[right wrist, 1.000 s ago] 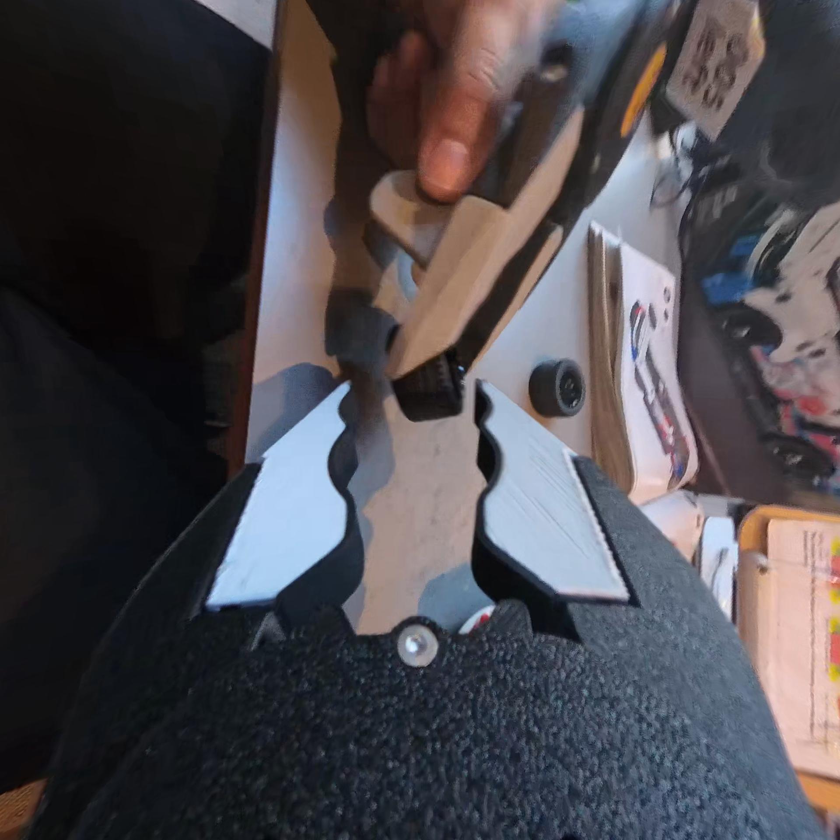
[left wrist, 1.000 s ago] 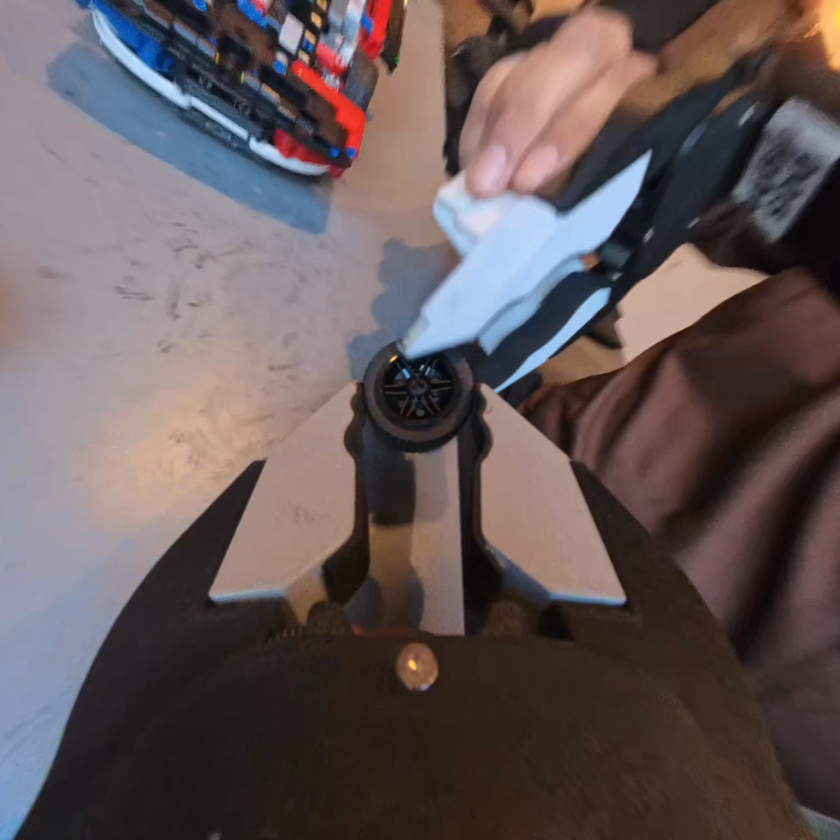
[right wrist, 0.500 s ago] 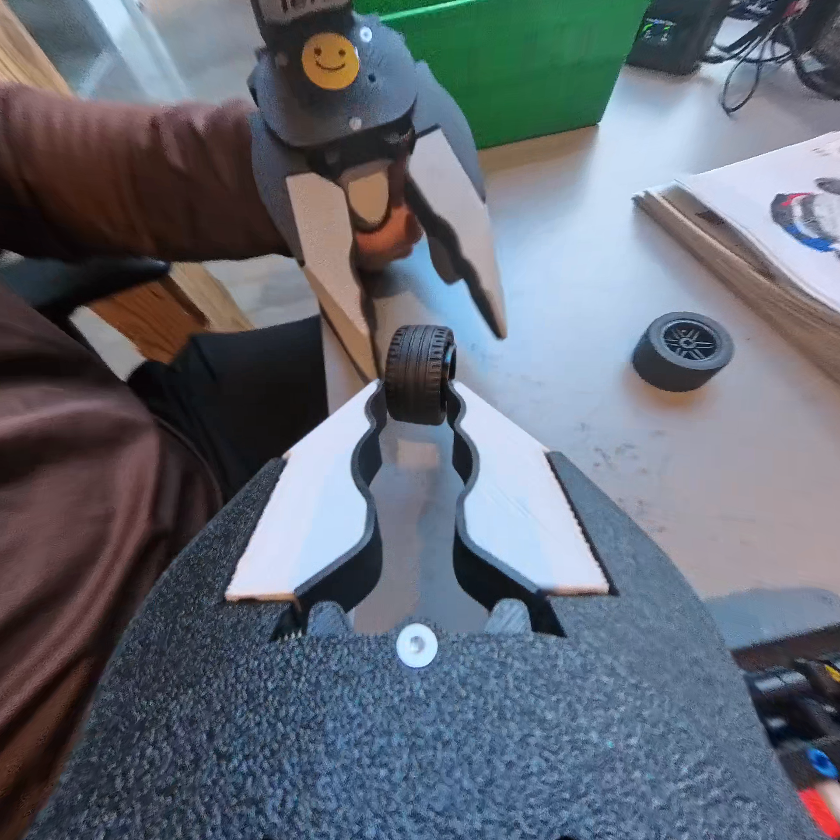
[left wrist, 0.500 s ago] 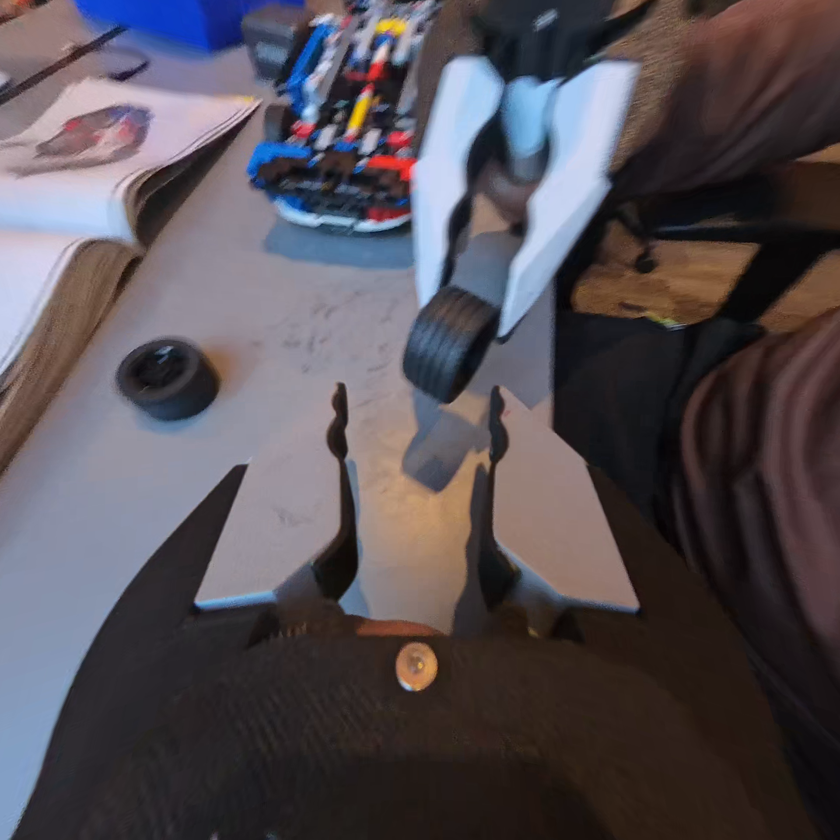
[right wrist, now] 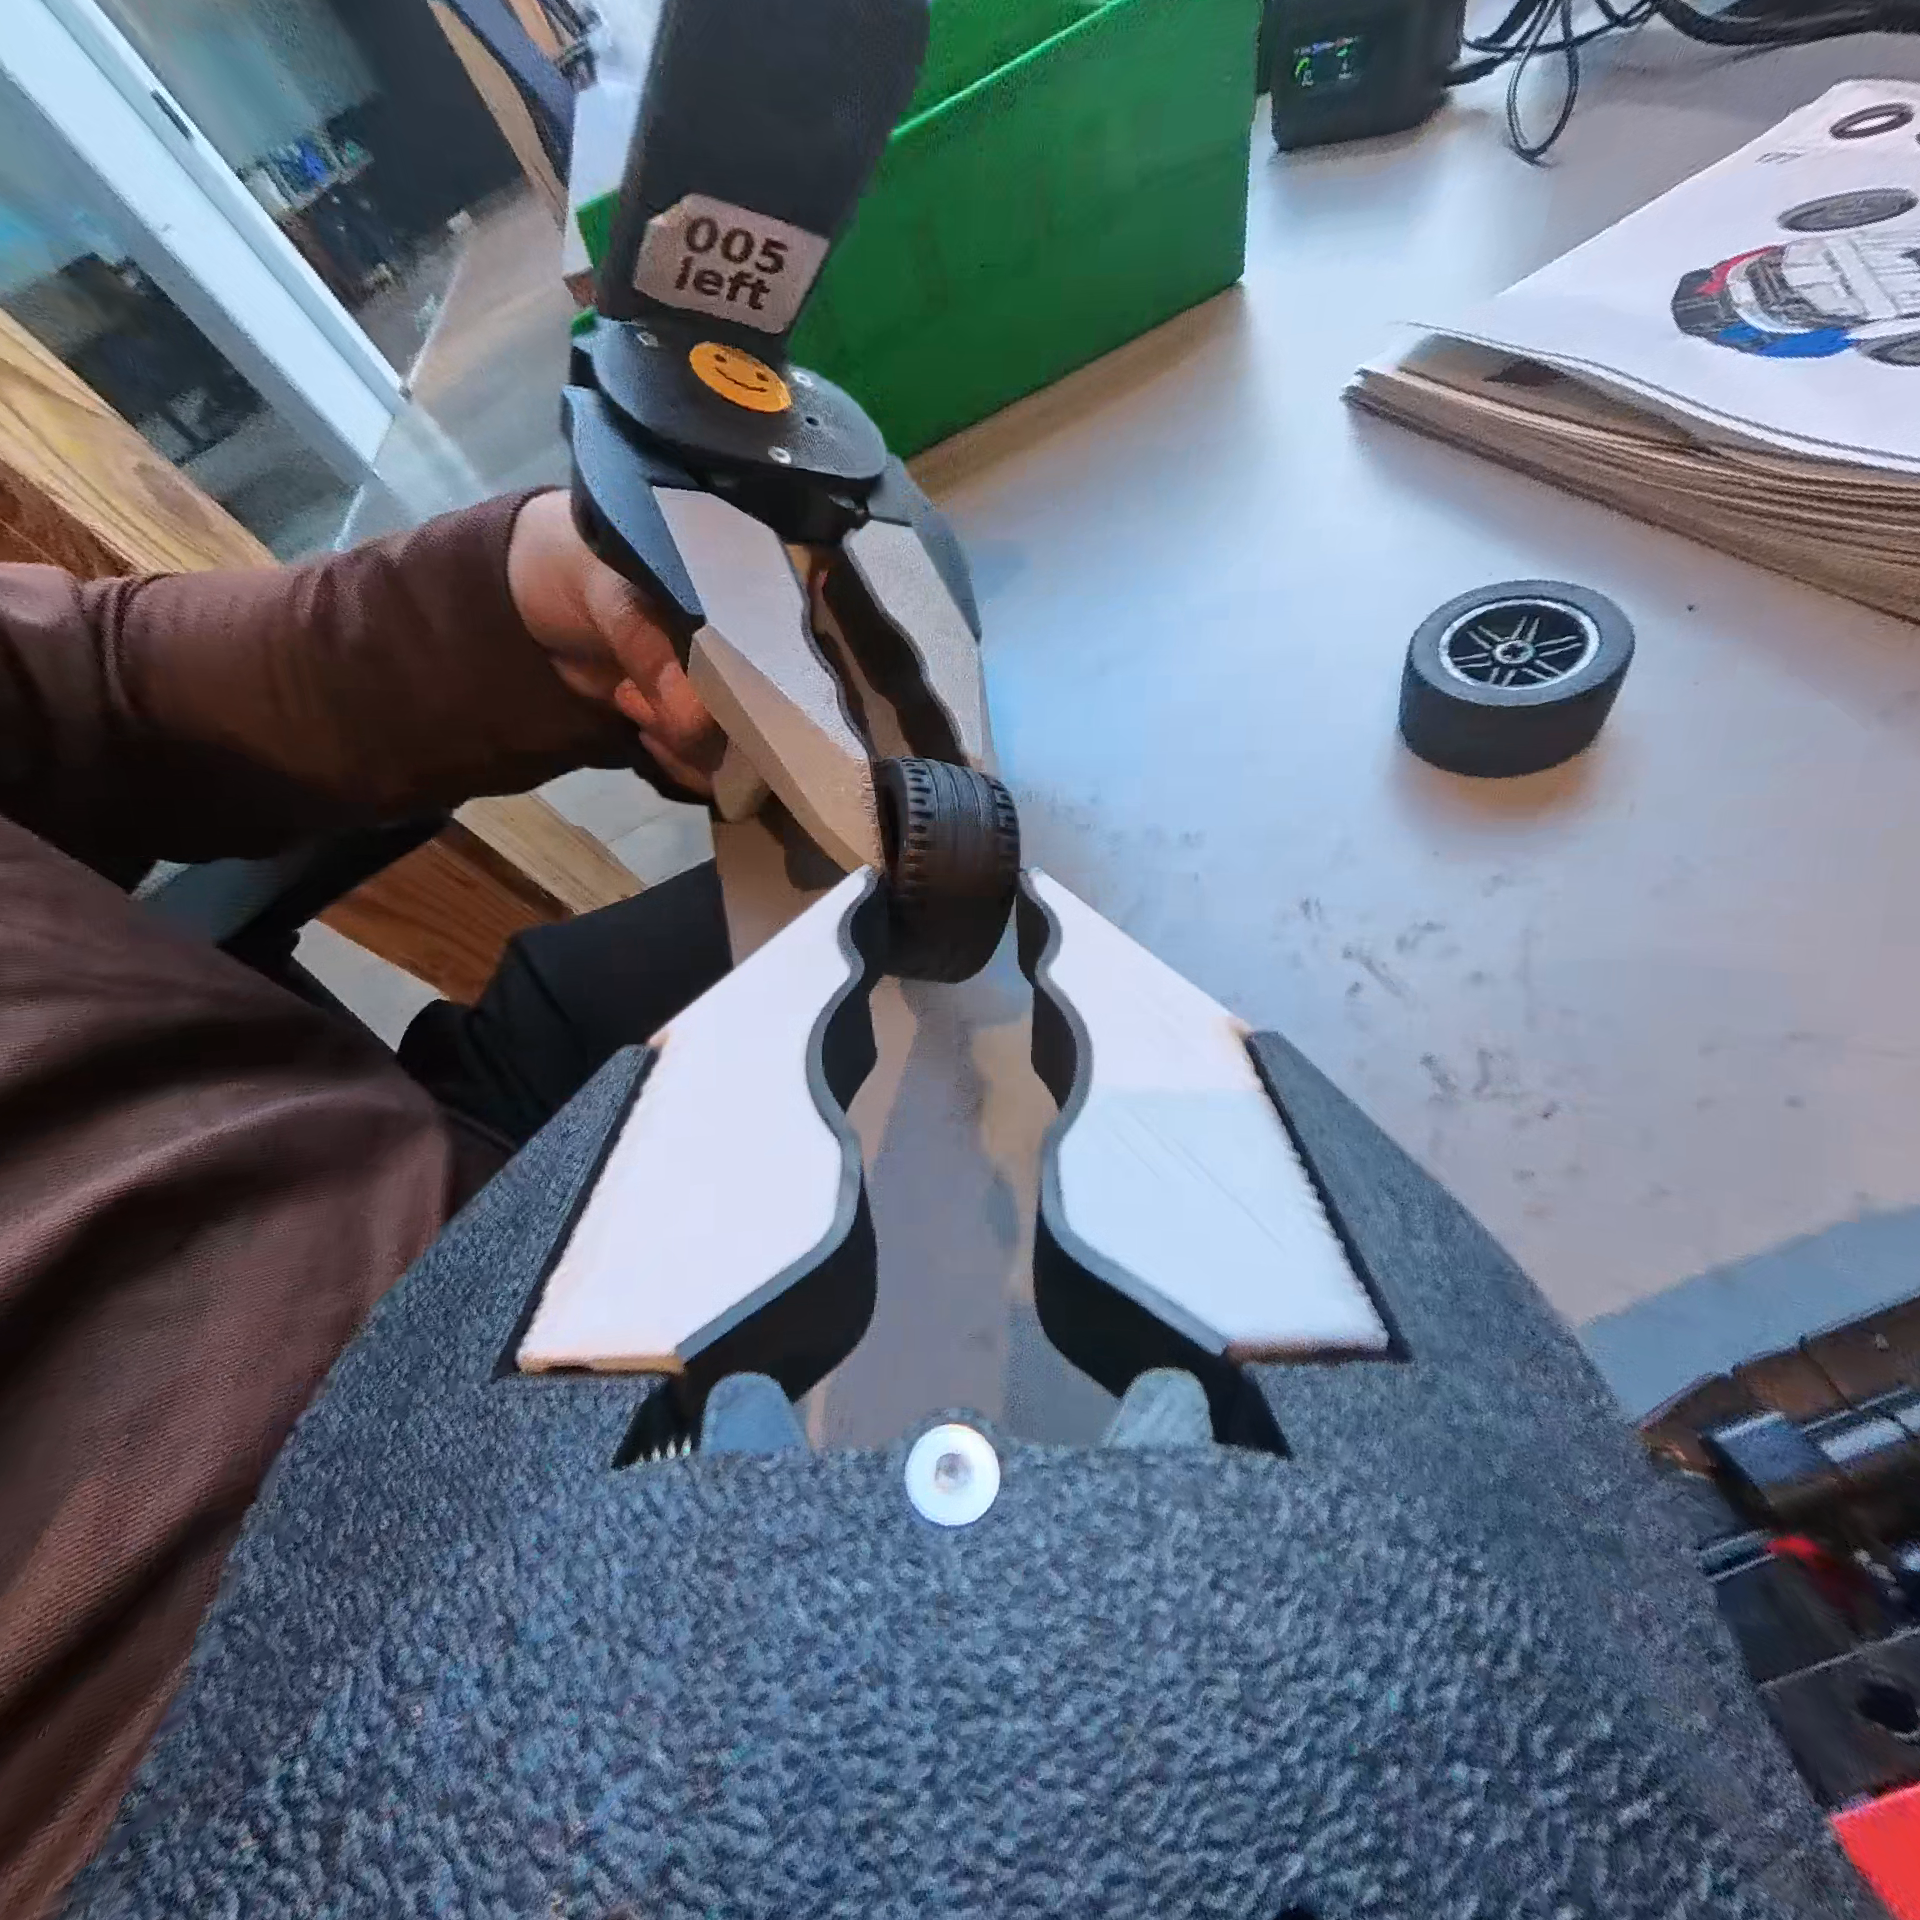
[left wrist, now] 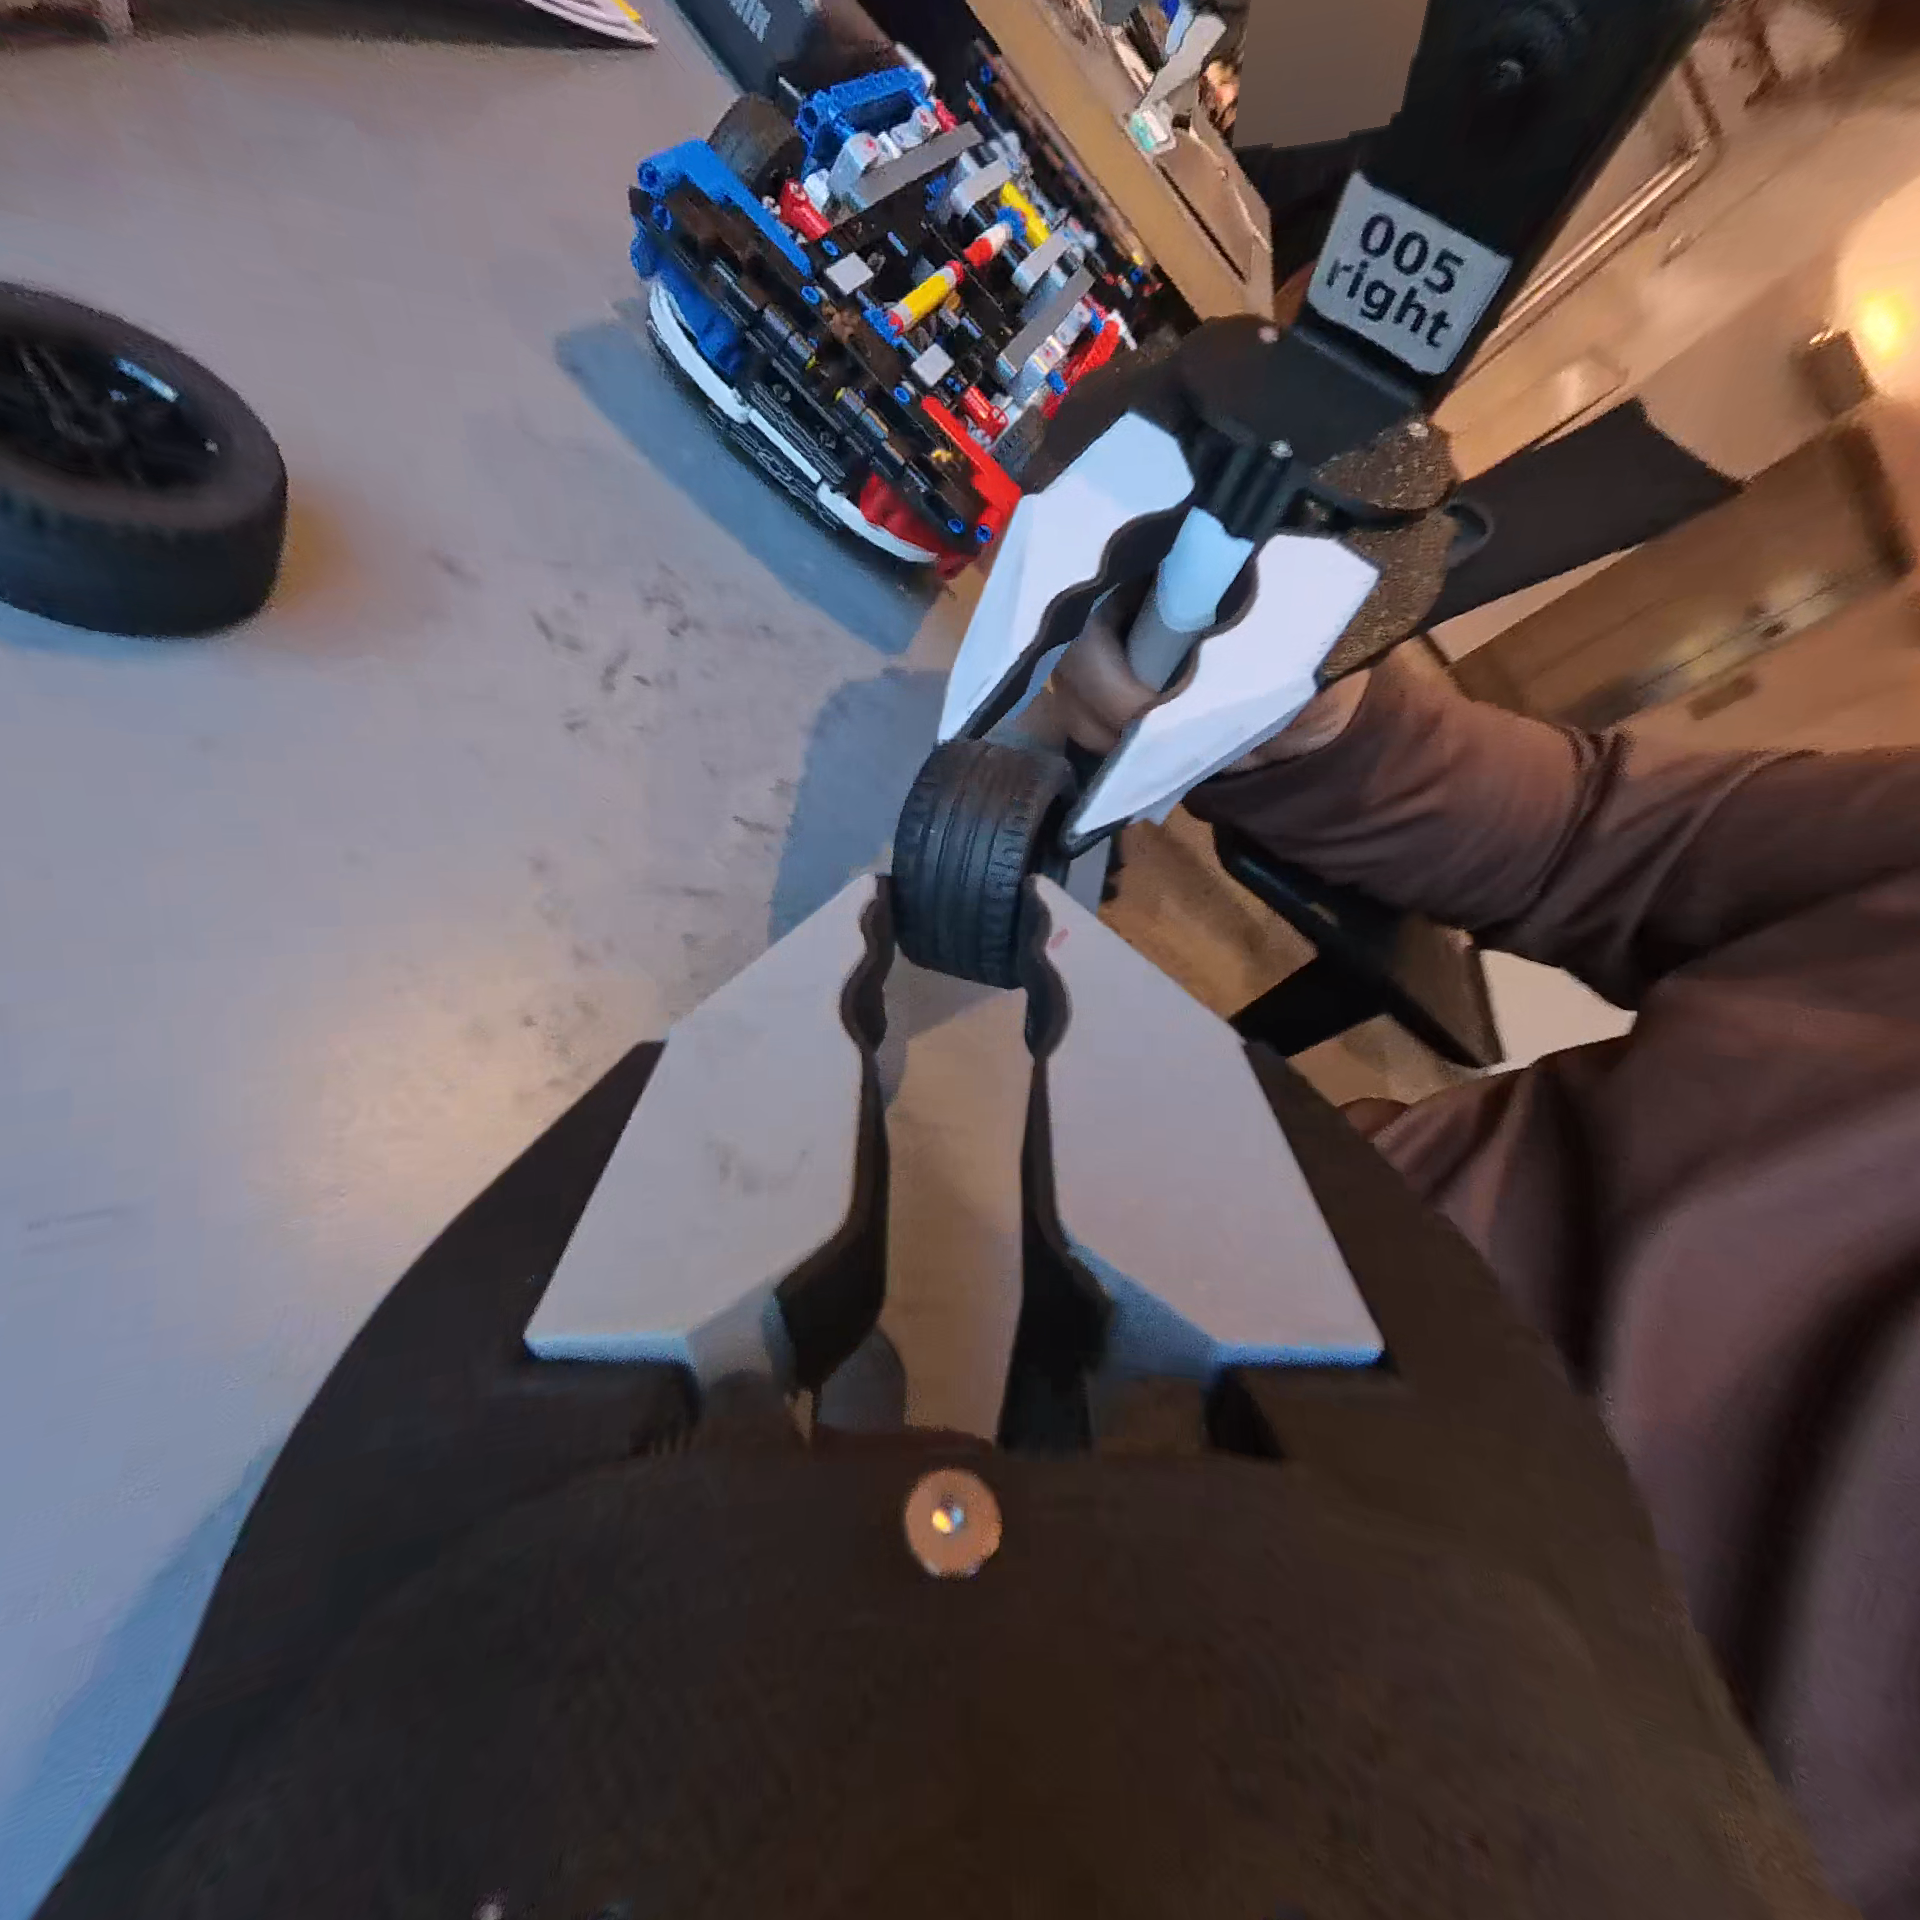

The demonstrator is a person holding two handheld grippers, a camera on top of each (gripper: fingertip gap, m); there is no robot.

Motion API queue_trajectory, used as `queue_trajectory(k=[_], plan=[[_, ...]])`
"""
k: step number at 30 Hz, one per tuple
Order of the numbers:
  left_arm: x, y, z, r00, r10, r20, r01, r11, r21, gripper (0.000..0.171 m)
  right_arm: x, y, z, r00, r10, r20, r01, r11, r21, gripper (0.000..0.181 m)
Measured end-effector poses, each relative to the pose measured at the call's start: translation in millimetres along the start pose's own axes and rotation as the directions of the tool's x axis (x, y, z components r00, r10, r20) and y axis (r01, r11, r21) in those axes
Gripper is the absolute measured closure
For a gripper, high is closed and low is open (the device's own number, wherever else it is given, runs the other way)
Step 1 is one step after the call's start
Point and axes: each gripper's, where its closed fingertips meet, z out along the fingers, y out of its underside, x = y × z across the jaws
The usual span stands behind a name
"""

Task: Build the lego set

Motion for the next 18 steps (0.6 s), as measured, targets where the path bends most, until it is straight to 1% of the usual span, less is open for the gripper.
queue_trajectory(k=[4,7,11,13,15,17,18], plan=[[11,-7,-4,0.995,-0.054,-0.085,0.059,0.997,0.056,0.150,-4,-8,-5,0.992,0.099,0.082,-0.102,0.994,0.042,0.164],[18,-10,-10,0.988,-0.035,-0.152,0.049,0.994,0.094,0.148,-4,-6,-6,0.975,0.183,0.129,-0.188,0.981,0.035,0.166],[22,-10,-12,0.985,0.001,-0.170,0.017,0.995,0.102,0.149,-6,-5,-5,0.958,0.233,0.168,-0.242,0.970,0.036,0.168],[26,-12,-13,0.983,0.035,-0.182,-0.013,0.993,0.120,0.150,-9,-10,-8,0.940,0.266,0.216,-0.283,0.958,0.051,0.169],[29,-16,-15,0.978,0.024,-0.209,0.008,0.988,0.152,0.151,-10,-13,-10,0.922,0.292,0.256,-0.318,0.946,0.066,0.169],[30,-21,-17,0.965,-0.025,-0.261,0.074,0.981,0.181,0.151,-12,-16,-11,0.902,0.319,0.291,-0.353,0.933,0.071,0.170],[29,-23,-18,0.964,-0.033,-0.265,0.086,0.978,0.189,0.151,-12,-16,-10,0.899,0.325,0.293,-0.359,0.931,0.070,0.171]])
